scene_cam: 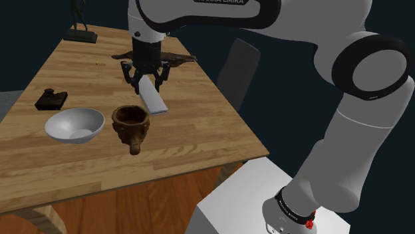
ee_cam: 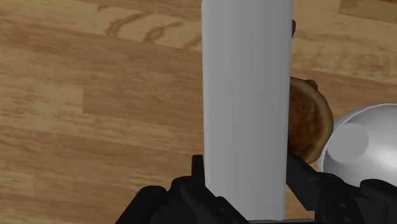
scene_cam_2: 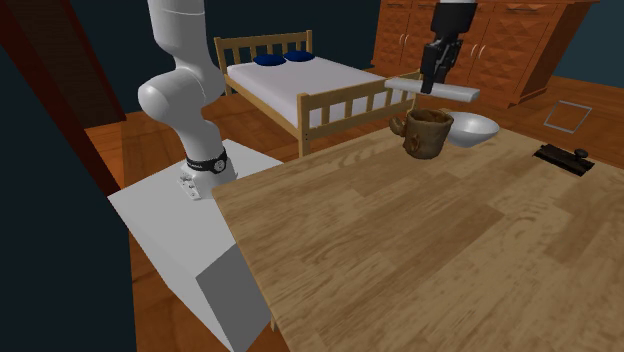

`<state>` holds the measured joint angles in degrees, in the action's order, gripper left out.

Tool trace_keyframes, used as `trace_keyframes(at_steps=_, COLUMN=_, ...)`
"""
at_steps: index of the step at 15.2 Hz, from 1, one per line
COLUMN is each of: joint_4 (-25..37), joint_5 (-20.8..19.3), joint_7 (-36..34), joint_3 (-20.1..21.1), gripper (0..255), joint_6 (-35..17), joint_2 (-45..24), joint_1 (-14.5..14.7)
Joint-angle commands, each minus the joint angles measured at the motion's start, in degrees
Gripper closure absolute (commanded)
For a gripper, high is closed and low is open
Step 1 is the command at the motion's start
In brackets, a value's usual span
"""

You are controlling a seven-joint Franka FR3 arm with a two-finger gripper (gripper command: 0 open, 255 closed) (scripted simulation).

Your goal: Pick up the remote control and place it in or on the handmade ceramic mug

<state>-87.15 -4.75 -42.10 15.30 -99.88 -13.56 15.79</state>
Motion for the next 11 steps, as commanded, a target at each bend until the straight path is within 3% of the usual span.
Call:
trace_keyframes(at_steps=1, joint_4=1.56, joint_5=-0.47, joint_7=-2.65, joint_3=0.89, gripper=255, joint_6=0.60, joint_2=-1.07, joint_1=1.72)
trace_keyframes(at_steps=3, joint_4=3.73, joint_5=-1.17, joint_7=-5.97, joint_3=1.99, gripper=255, joint_6=1.39, joint_2=-2.67, joint_1=4.05)
trace_keyframes(at_steps=11, joint_4=-2.42, joint_5=-1.26, joint_7=-6.20, joint_3=1.84, gripper=255, joint_6=-4.76, joint_2=-2.68, joint_1=3.78)
